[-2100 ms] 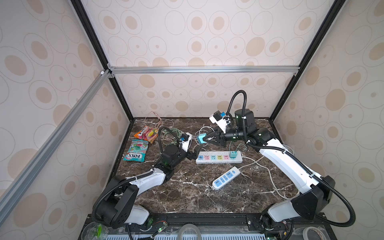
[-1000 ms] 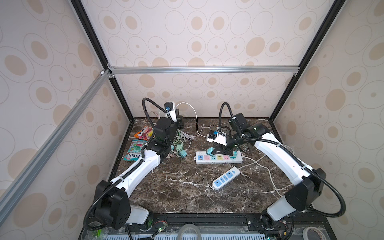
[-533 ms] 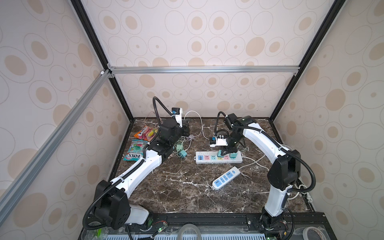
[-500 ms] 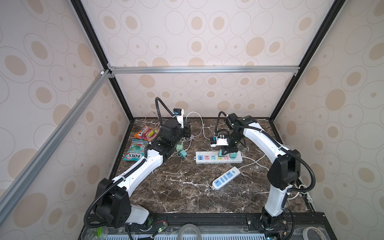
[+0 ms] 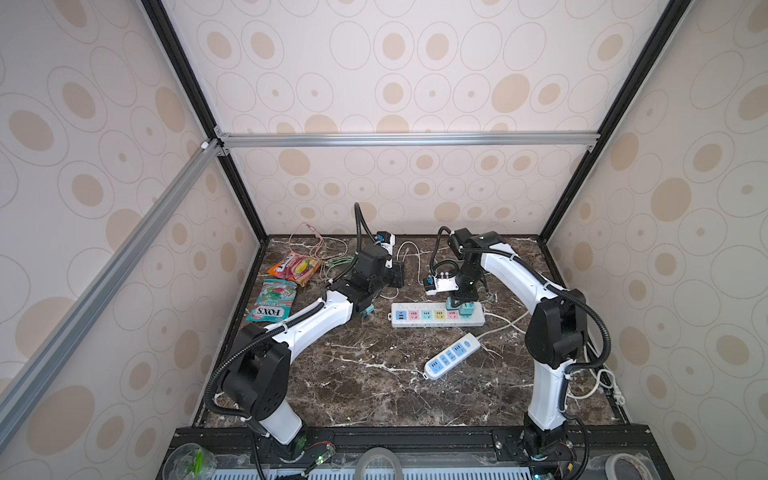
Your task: Insert the plug
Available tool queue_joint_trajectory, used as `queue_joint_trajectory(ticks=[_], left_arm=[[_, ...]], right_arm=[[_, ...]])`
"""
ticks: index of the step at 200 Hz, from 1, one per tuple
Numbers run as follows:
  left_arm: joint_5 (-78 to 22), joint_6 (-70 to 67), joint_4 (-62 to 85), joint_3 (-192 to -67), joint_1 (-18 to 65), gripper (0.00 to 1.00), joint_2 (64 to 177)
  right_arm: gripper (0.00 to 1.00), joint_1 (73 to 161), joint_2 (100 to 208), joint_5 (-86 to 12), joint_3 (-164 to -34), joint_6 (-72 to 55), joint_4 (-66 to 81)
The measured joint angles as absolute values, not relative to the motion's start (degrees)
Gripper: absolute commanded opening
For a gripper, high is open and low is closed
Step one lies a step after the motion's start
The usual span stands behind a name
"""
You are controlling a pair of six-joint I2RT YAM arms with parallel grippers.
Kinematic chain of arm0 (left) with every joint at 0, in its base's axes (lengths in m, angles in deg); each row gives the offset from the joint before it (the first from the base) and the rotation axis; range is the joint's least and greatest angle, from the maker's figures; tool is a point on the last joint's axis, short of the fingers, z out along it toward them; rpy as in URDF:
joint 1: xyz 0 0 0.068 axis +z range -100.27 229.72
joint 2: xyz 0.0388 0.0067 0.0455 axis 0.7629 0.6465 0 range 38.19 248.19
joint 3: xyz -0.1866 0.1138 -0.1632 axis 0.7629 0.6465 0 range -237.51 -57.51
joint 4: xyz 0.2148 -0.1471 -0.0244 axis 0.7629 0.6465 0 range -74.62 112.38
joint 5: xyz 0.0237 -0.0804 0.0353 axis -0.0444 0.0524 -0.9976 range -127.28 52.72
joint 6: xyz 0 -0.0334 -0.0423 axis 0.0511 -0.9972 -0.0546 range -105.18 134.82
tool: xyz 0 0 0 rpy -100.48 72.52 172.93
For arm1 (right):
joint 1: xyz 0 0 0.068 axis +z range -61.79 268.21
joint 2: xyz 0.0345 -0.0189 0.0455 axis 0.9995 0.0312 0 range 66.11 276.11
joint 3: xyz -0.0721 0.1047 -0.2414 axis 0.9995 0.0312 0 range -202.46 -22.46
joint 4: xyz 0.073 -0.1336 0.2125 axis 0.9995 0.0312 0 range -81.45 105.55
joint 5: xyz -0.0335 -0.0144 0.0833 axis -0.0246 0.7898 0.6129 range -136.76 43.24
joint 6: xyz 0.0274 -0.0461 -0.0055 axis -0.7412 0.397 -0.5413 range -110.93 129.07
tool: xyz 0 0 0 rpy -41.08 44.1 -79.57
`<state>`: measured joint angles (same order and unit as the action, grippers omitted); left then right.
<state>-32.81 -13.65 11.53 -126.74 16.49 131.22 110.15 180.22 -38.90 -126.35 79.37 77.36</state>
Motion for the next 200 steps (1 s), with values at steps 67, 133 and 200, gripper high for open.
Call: queue_joint_trajectory(ticks=[67,133,200], left_arm=[[-33.9,-14.2,17.4,-130.8,16.4,0.0,133.5],[-32.5,-15.0,19.1,-130.9,16.4,0.0,135.9],[-32.5,-15.2,21.2,-133.0,16.4,0.0,137.9]], right_arm=[[0.0,109.3,181.5,-39.8,-123.0,80.3,73.4],[0.0,108.9,182.5,-39.2,-120.4,80.5,70.2],[0.0,107.9,182.6,-37.5,-117.7,80.5,66.9]])
